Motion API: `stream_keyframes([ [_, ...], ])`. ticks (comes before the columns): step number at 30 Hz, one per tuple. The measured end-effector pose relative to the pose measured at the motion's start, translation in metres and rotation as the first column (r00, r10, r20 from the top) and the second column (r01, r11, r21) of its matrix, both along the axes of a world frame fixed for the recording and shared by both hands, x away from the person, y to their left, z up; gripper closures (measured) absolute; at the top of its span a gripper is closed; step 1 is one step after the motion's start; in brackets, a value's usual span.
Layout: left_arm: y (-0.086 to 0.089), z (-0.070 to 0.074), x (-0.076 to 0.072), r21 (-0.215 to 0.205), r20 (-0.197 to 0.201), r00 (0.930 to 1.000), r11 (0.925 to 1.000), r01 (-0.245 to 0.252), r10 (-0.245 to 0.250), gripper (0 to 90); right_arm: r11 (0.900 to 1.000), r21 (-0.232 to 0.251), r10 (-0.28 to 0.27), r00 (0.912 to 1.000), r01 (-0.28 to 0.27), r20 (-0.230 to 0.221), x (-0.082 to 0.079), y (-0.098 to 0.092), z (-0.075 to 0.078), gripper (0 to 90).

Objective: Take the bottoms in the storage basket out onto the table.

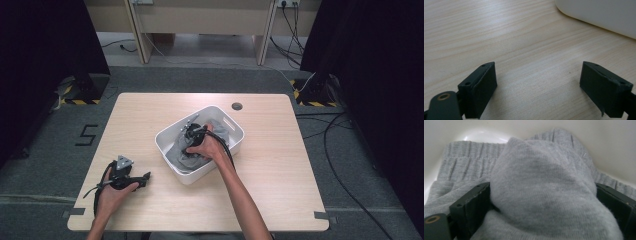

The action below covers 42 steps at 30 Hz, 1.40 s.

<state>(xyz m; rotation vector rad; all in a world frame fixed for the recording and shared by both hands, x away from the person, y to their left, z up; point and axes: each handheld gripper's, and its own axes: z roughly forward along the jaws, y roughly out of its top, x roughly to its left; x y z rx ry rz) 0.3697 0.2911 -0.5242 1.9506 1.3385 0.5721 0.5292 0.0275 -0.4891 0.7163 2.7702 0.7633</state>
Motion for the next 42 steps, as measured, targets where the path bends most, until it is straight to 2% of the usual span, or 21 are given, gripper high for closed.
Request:
stream_keyframes([
  [7,0.000,0.000,0.000,0.000,0.000,1.0000,1.0000,0.000,0.000,12.9,1.000,-0.005,-0.011,0.9997,0.011,-0.020,0.001,0.002,-0.003,6.9],
  [11,0.000,0.000,0.000,0.000,0.000,1.0000,1.0000,0.000,0.000,12.9,1.000,-0.011,-0.007,0.9995,0.006,-0.032,0.000,0.003,-0.001,17.6],
  [13,0.000,0.000,0.000,0.000,0.000,1.0000,1.0000,0.000,0.000,12.9,1.000,-0.006,-0.010,0.9990,0.010,-0.043,-0.001,0.004,0.000,25.9],
  [16,0.000,0.000,0.000,-0.001,0.001,1.0000,1.0000,-0.003,0.003,12.9,1.000,0.007,-0.003,0.9990,0.004,-0.044,-0.003,0.005,0.003,39.6],
  [17,0.000,0.000,0.000,-0.001,0.001,1.0000,1.0000,-0.003,0.003,12.9,1.000,0.007,-0.003,0.9990,0.004,-0.044,-0.003,0.005,0.003,39.6],
  [18,0.000,0.000,0.000,-0.001,0.001,1.0000,1.0000,-0.005,0.005,12.9,1.000,0.014,-0.009,0.9994,0.010,-0.035,-0.004,0.005,0.004,45.9],
  [19,0.000,0.000,0.000,-0.001,0.001,1.0000,1.0000,-0.005,0.005,12.9,1.000,0.014,-0.009,0.9994,0.010,-0.035,-0.004,0.005,0.004,45.9],
  [20,0.000,0.000,0.000,0.000,0.001,1.0000,1.0000,-0.005,0.005,13.0,1.000,0.016,-0.016,0.9993,0.017,-0.035,-0.005,0.006,0.006,51.2],
  [21,0.000,0.000,0.000,0.000,0.001,1.0000,1.0000,-0.005,0.005,13.0,1.000,0.016,-0.016,0.9993,0.017,-0.035,-0.005,0.006,0.006,51.2],
  [22,0.000,0.000,0.000,-0.001,0.001,1.0000,1.0000,-0.006,0.006,13.0,1.000,0.029,-0.008,0.9997,0.008,-0.022,-0.005,0.003,0.008,55.7],
  [27,0.000,0.000,0.000,0.000,0.000,1.0000,1.0000,-0.007,0.007,13.0,0.996,0.091,-0.013,0.9999,0.012,0.008,-0.007,-0.003,0.022,59.3],
  [33,0.000,0.000,0.000,0.000,0.001,1.0000,1.0000,-0.009,0.009,13.1,0.982,0.189,-0.027,0.9981,0.016,0.056,-0.009,-0.015,0.048,60.5],
  [36,0.000,0.000,0.000,0.000,0.000,1.0000,1.0000,-0.009,0.009,13.0,0.970,0.243,-0.042,0.9961,0.022,0.078,-0.009,-0.023,0.065,60.9],
  [41,0.000,0.000,0.000,0.000,0.001,1.0000,1.0000,-0.010,0.010,13.1,0.943,0.331,-0.056,0.9931,0.019,0.103,-0.011,-0.031,0.094,61.3],
  [42,0.000,0.000,0.000,0.000,0.001,1.0000,1.0000,-0.010,0.010,13.1,0.943,0.331,-0.056,0.9931,0.019,0.103,-0.011,-0.031,0.094,61.3],
])
